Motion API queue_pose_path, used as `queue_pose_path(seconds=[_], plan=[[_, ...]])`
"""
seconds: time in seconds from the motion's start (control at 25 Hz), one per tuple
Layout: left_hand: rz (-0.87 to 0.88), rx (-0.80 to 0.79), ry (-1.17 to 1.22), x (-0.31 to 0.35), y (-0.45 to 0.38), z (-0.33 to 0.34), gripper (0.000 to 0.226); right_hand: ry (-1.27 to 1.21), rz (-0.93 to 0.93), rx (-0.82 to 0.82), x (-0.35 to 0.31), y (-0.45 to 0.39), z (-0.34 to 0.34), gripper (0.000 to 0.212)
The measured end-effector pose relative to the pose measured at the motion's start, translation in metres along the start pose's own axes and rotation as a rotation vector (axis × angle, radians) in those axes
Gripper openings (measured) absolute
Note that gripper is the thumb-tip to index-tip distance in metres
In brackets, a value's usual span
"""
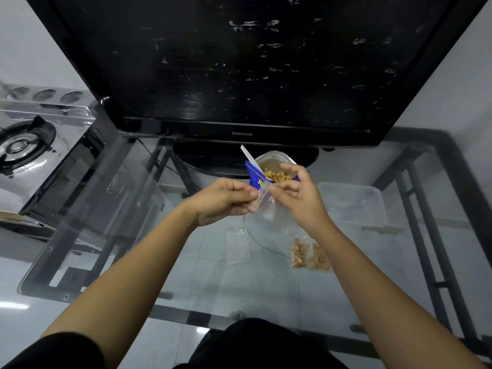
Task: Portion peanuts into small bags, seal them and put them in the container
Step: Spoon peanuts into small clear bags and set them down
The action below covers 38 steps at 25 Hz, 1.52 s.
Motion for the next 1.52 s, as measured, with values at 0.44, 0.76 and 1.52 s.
queue_pose_path(seconds=[0.44,0.76,1.52], plan=[[0.190,0.054,-0.343,0.041,0.001,0.009,0.011,0.240,-0.028,-0.049,-0.031,-0.006,-0.012,0.053],[0.279,0.233,-0.759,0.039,-0.010,-0.002,0.007,0.271,0.140,-0.297,-0.025,-0.008,-0.044,0.056],[0.293,0.248,-0.473,0.048,-0.038,0.017,0.014,0.484,-0.313,0.113,-0.019,-0.022,-0.040,0.051]])
Point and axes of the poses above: each hand's wrist, its own y-axis away from the middle knuckle, its own z-axis out of the palm, x = y × z, the point moved 1 cm from there along -y, towards the middle knuckle, and after that the axes turned 8 degrees about z, right-handed, at the moved point
